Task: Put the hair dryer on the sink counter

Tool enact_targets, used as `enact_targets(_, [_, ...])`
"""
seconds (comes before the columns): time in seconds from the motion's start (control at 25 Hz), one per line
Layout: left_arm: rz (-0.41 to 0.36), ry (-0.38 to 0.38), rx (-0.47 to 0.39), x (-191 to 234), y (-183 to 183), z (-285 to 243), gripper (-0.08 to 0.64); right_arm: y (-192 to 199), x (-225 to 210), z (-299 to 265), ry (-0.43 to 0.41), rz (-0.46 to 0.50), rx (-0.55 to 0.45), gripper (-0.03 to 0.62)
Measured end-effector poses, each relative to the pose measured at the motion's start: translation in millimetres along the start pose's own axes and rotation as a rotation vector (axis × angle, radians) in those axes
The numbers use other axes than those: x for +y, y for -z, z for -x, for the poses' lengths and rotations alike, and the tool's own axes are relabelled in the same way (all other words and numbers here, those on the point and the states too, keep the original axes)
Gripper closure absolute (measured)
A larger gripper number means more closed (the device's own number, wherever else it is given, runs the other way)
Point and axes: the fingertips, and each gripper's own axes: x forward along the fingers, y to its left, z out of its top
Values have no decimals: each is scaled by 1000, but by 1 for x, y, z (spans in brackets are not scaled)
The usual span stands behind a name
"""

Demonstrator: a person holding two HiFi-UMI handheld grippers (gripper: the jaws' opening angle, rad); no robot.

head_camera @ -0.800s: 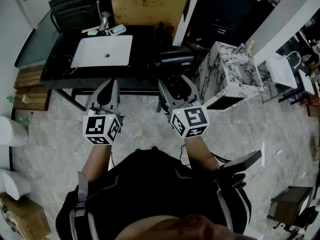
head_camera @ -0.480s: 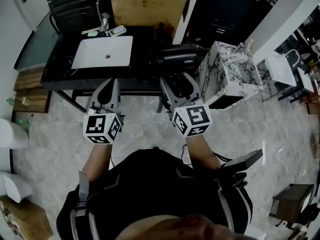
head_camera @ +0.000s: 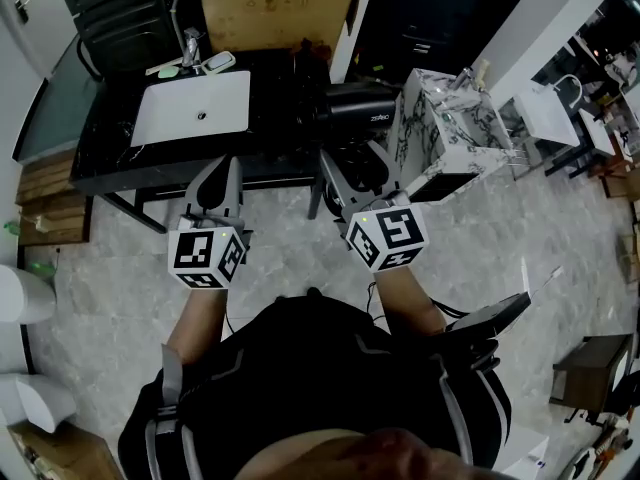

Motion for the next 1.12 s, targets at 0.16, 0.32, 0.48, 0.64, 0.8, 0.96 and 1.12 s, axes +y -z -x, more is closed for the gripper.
enact_targets(0.16, [2,65,-12,-10,1,-8,558,-4,-6,13,56,1,-12,362])
enact_targets(0.32, [28,138,-5,-23,9,-16,560,-4,-12,31,126,9,-5,362])
enact_targets(0.48, [28,231,5,-48,17,-22,559,-2,-26,51,202,20,4,362])
enact_targets(0.64, [20,313,15,-74,22,-33,558,-2,-50,72,289,16,6,362])
enact_targets(0.8, [34,386,19,-106,22,-42,558,-5,-74,99,366,-1,5,362])
enact_targets(0.96, [29,452,18,-140,20,-59,558,-11,-98,121,412,-1,-17,362])
enact_targets(1.12, [-3,490,0,-182,14,-76,558,-18,-130,153,453,1,-50,362])
